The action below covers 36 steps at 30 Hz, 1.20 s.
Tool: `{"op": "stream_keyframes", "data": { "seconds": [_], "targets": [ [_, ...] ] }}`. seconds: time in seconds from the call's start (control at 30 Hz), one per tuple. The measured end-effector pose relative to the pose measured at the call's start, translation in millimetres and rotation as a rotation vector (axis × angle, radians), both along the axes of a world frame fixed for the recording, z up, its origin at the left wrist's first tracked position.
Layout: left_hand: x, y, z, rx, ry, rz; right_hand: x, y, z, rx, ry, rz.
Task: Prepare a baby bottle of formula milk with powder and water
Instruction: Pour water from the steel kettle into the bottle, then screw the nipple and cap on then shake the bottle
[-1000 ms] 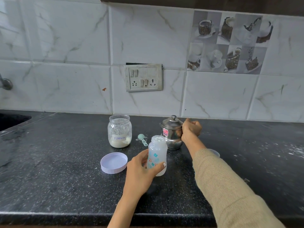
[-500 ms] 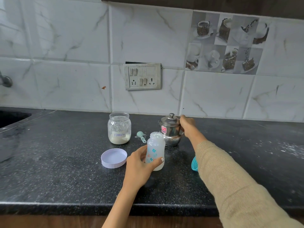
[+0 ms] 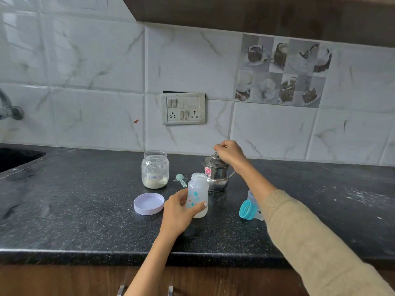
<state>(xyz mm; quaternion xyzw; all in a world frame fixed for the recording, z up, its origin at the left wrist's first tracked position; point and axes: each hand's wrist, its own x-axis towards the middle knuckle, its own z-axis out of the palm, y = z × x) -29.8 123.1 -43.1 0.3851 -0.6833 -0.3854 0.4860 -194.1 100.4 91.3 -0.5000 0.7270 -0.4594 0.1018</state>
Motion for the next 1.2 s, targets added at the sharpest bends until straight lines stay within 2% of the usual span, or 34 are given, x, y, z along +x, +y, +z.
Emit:
{"op": "stream_keyframes", "data": {
  "seconds": [0.33,0.53,0.63,0.73,0.93,1.2],
  "targets": [
    [1,5,4,-0.007,-0.017,0.007,7,51,-21,0.097,0.106,0.296],
    [1,6,5,-0.007,-0.009,0.007,-18,99,-57,0.07,0.301,0.154],
    [1,6,4,-0.006,0.0,0.002,-33,120,-77,0.187,0.408,0.089],
    [1,5,4,-0.01,0.002,-0.002,-42,128,-97,0.246,0.391,0.061],
    [1,2,2,-0.011,0.005,-0.003,-45,126,-110,0.231,0.313,0.095],
    [1,2,2,-0.012,0.01,-0.007,-49,122,-100,0.236,0.495,-0.007]
  ]
}}
